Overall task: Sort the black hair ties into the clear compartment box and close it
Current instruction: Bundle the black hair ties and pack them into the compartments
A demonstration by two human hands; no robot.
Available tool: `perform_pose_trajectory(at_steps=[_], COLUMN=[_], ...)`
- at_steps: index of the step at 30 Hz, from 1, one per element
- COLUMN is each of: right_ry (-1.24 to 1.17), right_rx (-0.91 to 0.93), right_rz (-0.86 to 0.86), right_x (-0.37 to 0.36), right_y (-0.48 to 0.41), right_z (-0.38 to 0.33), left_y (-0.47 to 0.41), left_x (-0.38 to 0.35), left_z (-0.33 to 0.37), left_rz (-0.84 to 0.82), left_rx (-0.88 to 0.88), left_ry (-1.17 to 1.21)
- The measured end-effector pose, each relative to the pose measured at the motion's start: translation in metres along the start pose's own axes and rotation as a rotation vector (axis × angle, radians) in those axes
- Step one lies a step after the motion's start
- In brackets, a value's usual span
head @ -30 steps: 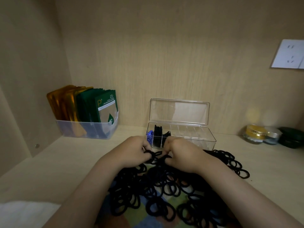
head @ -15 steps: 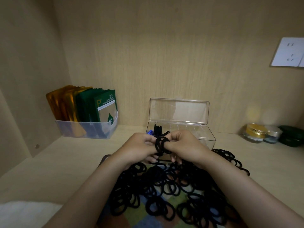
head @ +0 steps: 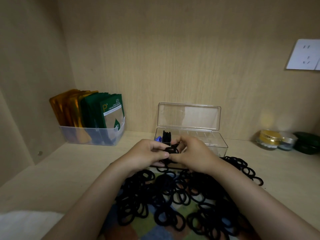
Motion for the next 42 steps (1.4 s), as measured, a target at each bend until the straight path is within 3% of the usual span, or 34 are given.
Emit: perform_pose_trajectory(at_steps=[3,6,11,13,17,22,29,33,37,42], right_ry=[-0.234,-0.382,-0.338,-0.29,-0.231,-0.24,-0.278,-0.432,-0.406,-0.346], right_rx=[-0.013,-0.022,-0.038,-0.035,-0.021,-0.018,0.043,0.096,0.12,0.075], right_rz=[-0.154,-0.188,-0.202,-0.197,-0.151,-0.145,-0.068,-0.094,-0.226,-0.159], right_x=[-0.009,-0.012,-0.012,-0.011,-0.003,0.001,0.006,0.004,-0.011,-0.011], right_y=[0.001,0.001,0.003,0.004,0.006,0.01,0.008,0.008,0.008,0.003], right_z=[0.003,0.005,0.008,0.009,0.008,0.01,0.007,0.003,-0.003,-0.001], left_y=[0.002,0.004,0.009,0.011,0.017,0.012,0.007,0.006,0.001,-0.003], left_x=[0.0,0.0,0.007,0.003,-0.016,-0.02,0.006,0.019,0.012,-0.004], left_z=[0.006,0.011,0.016,0.013,0.007,0.003,0.004,0.0,-0.006,-0.006], left_rz=[-0.006,0.017,0.03,-0.074,-0.304,-0.298,0.047,0.28,0.284,0.134], left_rx=[-0.041,-0.05,0.088,0.19,0.287,0.232,0.157,0.137,0.087,0.06], left_ry=[0.001,-0.043,-0.29,-0.469,-0.609,-0.719,-0.399,-0.359,-0.166,0.038])
Point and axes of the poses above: each hand's wrist, its own y-axis away from the middle knuckle, its own x-axis out of the back of the hand, z = x × y, the point moved 7 cm from there along -y, towards the middle knuckle, and after that the axes turned 15 degrees about -z, right-handed, at the moved point
